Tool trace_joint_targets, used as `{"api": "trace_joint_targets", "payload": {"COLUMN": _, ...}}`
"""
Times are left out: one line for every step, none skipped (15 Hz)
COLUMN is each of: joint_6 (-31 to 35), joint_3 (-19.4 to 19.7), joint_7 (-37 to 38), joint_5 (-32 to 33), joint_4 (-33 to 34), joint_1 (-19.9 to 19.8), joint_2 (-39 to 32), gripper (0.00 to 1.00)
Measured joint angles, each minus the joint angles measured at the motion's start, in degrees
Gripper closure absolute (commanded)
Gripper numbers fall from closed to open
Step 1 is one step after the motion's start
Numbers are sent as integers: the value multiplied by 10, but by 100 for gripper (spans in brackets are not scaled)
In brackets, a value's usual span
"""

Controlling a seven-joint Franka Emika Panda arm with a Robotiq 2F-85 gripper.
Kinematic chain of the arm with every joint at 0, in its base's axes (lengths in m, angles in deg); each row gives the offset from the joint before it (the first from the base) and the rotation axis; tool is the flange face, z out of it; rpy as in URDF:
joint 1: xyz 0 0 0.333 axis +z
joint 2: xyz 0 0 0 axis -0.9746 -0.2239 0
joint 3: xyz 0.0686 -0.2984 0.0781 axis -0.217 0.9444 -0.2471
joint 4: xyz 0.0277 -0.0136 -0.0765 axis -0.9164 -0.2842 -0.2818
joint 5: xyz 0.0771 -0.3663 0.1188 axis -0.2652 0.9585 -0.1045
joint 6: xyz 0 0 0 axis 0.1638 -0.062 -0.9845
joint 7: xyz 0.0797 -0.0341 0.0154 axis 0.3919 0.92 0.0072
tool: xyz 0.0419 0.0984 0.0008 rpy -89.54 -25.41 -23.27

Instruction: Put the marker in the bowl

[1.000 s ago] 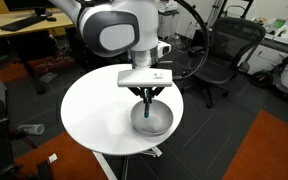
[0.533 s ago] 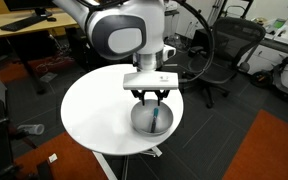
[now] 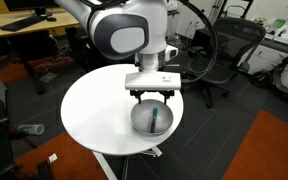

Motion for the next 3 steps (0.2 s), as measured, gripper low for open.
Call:
{"api": "trace_joint_targets", "payload": {"joint_6": -3, "joint_3": 0, "joint_7": 0, "joint_5": 0, "joint_4": 0, "joint_1": 0, "joint_2": 0, "gripper": 0}}
{"api": "trace_joint_targets", "payload": {"joint_6": -5, "joint_3": 0, "joint_7": 0, "joint_5": 0, "joint_4": 1, "joint_1": -1, "joint_2": 0, "gripper": 0}}
{"api": "trace_joint_targets", "payload": {"joint_6": -5, "joint_3": 0, "joint_7": 0, "joint_5": 0, "joint_4": 1, "joint_1": -1, "joint_2": 0, "gripper": 0}}
